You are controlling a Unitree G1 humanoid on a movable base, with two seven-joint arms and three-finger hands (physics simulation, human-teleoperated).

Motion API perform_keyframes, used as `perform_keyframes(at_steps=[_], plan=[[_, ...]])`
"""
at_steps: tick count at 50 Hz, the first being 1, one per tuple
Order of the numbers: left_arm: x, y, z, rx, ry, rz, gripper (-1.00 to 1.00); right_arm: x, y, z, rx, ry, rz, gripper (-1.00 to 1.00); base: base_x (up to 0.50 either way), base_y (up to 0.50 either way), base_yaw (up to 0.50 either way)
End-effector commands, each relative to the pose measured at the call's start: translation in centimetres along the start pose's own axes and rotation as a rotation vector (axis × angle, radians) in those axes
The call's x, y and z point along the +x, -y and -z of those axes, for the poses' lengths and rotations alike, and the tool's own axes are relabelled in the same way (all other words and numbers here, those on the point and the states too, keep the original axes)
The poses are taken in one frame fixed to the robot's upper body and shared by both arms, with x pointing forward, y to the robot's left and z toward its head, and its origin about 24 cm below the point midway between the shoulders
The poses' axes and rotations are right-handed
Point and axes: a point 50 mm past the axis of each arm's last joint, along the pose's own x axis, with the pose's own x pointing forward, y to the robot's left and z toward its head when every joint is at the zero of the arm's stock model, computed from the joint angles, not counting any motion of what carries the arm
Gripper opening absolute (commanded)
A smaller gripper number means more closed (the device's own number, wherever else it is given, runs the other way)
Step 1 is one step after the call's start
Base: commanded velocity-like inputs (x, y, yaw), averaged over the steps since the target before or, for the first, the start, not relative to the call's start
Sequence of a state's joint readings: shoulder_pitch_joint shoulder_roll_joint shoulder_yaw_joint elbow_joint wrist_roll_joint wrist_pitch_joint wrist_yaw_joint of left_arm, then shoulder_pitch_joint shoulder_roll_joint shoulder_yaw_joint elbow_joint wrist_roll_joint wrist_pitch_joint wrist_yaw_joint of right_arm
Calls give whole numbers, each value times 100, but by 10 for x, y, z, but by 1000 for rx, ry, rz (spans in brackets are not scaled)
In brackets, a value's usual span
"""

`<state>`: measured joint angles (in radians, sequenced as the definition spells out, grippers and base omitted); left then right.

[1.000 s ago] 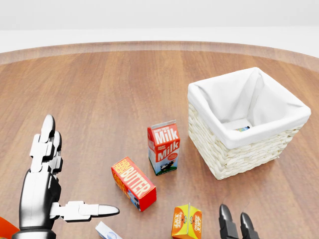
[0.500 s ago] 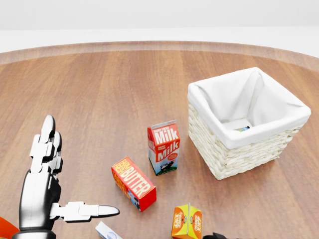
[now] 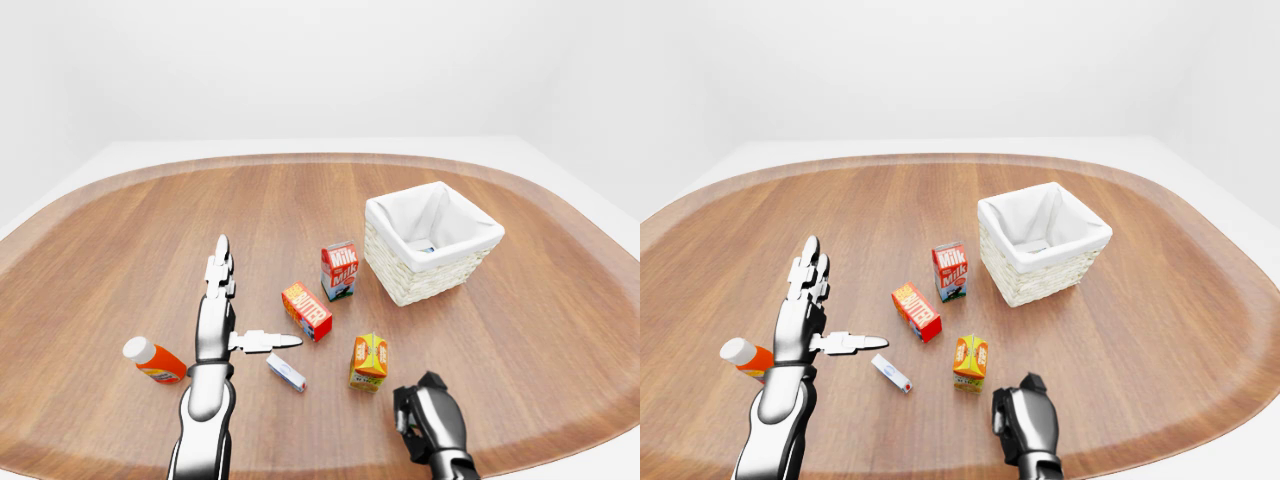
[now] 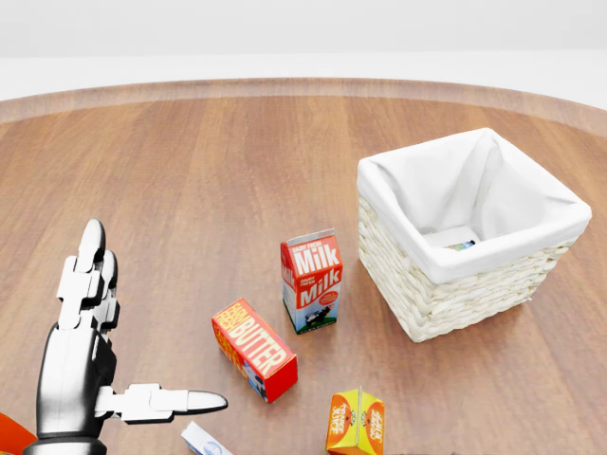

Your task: Pick up the alphabet soup and the tomato sauce, and put them in the basket.

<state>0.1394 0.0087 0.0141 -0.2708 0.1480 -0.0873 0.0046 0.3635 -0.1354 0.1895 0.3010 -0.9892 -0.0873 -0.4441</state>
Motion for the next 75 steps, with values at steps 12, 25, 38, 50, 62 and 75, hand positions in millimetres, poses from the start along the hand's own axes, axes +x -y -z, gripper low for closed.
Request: perform_keyframes(at_steps=[12,25,38,50,62,75], plan=[[0,1,1,-1,-3,6,100,-5,42,-4,112,-5,38,-100,0,0,0],[0,1,1,-1,-3,6,100,-4,60,1,146,-36,61,-100,0,0,0],[0,1,1,-1,-3,6,100,1,73,4,176,-57,88,-100,0,0,0],[0,1,1,-1,-3,5,100,16,82,7,197,-62,115,-100,0,0,0],[1,0,0,-4,0,4,100,18,102,-3,238,-12,151,-100,0,0,0],[1,0,0,-5,2,4,100,23,123,-15,267,54,197,-100,0,0,0]])
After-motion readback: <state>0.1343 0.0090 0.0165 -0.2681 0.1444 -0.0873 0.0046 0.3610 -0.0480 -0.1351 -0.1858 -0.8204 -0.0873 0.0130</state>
